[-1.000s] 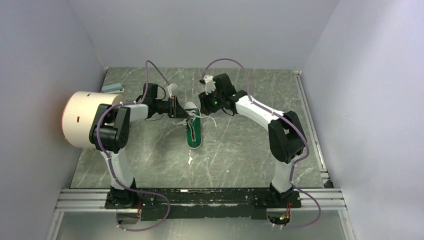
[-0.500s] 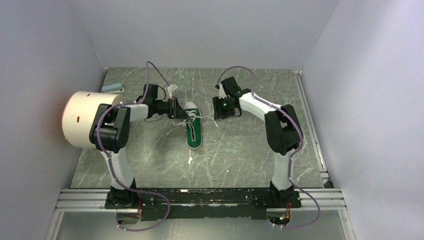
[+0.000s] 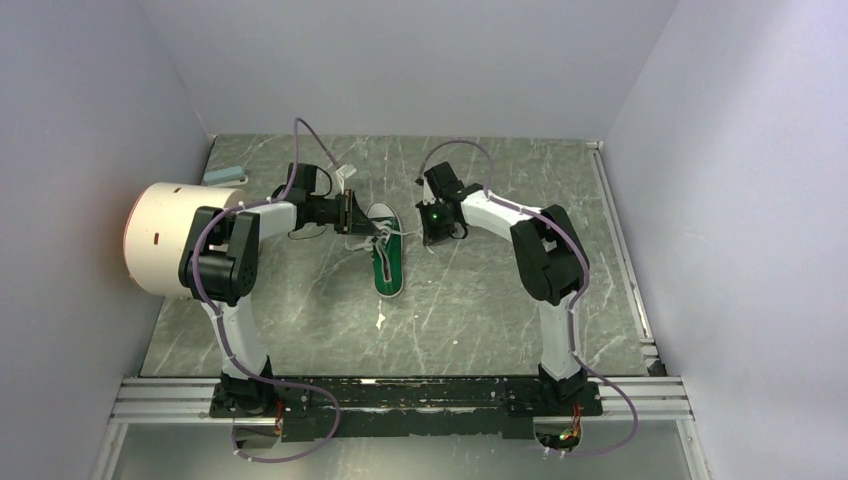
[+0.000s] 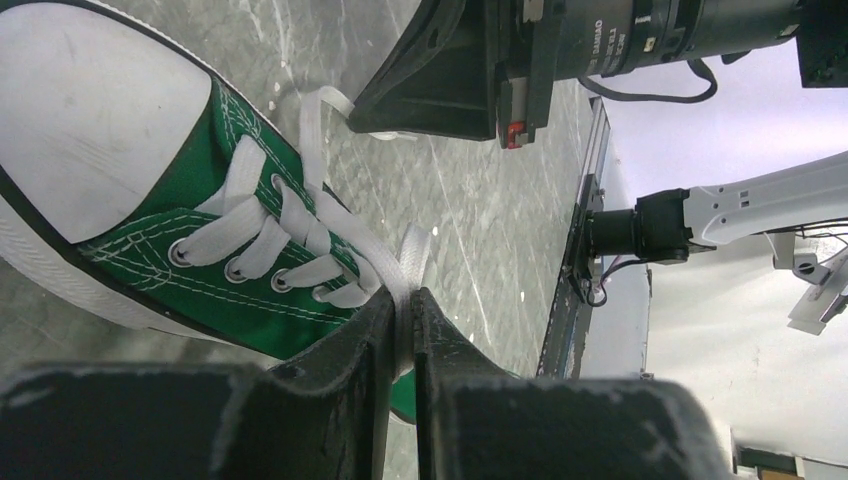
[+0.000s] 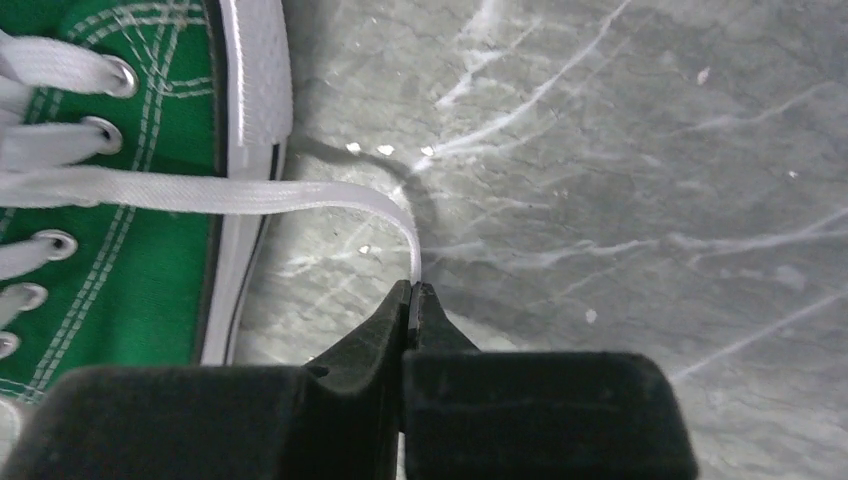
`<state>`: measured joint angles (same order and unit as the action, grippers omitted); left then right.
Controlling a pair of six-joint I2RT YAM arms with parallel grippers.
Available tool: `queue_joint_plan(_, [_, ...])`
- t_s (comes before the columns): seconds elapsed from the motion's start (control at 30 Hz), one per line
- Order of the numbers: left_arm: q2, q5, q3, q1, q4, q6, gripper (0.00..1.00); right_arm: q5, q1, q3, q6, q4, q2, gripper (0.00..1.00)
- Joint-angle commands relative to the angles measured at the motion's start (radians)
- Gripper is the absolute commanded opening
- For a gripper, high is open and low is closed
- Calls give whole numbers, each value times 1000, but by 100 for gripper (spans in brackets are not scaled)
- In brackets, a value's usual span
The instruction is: Tie the shoes
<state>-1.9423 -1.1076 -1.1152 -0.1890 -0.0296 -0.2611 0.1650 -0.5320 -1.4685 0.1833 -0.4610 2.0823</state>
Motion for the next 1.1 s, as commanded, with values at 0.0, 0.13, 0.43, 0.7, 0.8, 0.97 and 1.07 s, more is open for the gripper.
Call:
queue_joint_plan(0.0, [15,1,-41,-6,85,57,17,84,28,-22,119,90,-22,0])
queue_joint_plan(0.13, [24,-13,-36,-6,59,37,17,285,56,-21,294,270,-52,0])
queue_joint_plan(0.43, [24,-24,-34,-6,37,17,17,461,48,125,776,695,-32,0])
queue_joint_plan(0.7, [29,-39,-12,-6,8,14,17,411,7,163,877,838,-7,0])
queue_joint_plan(0.8, [31,-40,-7,-6,3,13,17,390,2,128,858,812,17,0])
queue_joint_plan(0.97, [27,-37,-12,-6,15,19,16,397,-6,124,873,795,24,0])
queue_joint_plan(1.07, [27,-35,-13,-6,19,22,16,399,-10,181,894,780,-11,0])
